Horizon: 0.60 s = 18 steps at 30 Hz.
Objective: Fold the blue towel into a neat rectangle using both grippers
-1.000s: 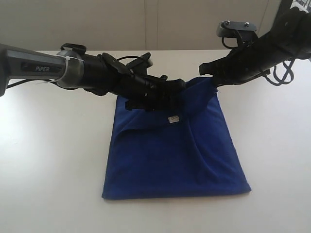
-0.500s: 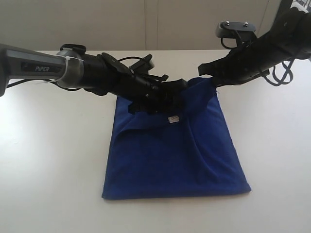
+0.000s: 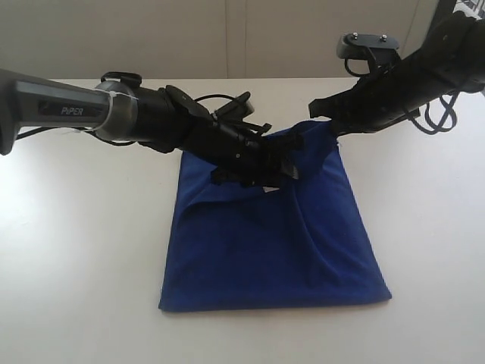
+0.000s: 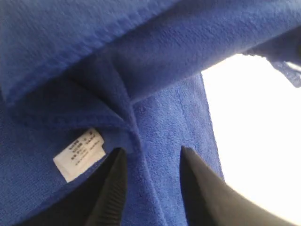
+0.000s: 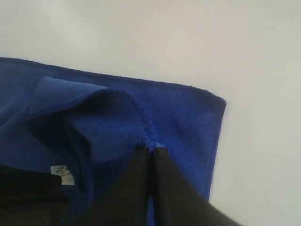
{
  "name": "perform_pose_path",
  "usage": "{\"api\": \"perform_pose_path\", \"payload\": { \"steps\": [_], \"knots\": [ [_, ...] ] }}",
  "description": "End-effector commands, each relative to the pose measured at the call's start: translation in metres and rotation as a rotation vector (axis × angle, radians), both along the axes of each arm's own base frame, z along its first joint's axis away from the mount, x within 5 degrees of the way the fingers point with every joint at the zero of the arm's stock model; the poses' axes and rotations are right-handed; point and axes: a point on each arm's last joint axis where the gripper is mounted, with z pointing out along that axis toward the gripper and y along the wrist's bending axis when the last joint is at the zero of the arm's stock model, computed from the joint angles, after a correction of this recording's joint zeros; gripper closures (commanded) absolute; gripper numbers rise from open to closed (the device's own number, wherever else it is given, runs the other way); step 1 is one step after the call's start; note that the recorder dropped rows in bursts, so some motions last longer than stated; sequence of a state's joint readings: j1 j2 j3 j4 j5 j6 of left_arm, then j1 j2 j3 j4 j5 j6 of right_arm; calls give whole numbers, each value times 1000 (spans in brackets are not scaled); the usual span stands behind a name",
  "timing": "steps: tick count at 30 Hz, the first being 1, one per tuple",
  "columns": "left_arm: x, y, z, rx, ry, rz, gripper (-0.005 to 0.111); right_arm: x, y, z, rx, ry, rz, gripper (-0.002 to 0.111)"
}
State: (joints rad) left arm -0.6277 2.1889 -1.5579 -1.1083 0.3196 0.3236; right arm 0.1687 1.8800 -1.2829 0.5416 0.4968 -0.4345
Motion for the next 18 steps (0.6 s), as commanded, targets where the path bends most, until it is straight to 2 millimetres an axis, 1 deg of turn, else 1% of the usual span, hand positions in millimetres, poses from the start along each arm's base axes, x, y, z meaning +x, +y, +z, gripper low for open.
{"api": "perform_pose_path", "payload": {
  "steps": [1, 4, 14, 18],
  "knots": [
    [-1, -3, -9, -4, 28, -12, 63, 1, -4, 1, -1, -2, -10, 108],
    [-1, -3, -15, -1, 41, -5, 63, 1, -4, 1, -1, -2, -10, 108],
    [4, -2, -15, 8, 6, 35, 64, 0, -4, 1, -6, -1, -1, 108],
    [5, -4, -11, 0, -2, 33, 64, 0, -4, 1, -6, -1, -1, 108]
  ]
}}
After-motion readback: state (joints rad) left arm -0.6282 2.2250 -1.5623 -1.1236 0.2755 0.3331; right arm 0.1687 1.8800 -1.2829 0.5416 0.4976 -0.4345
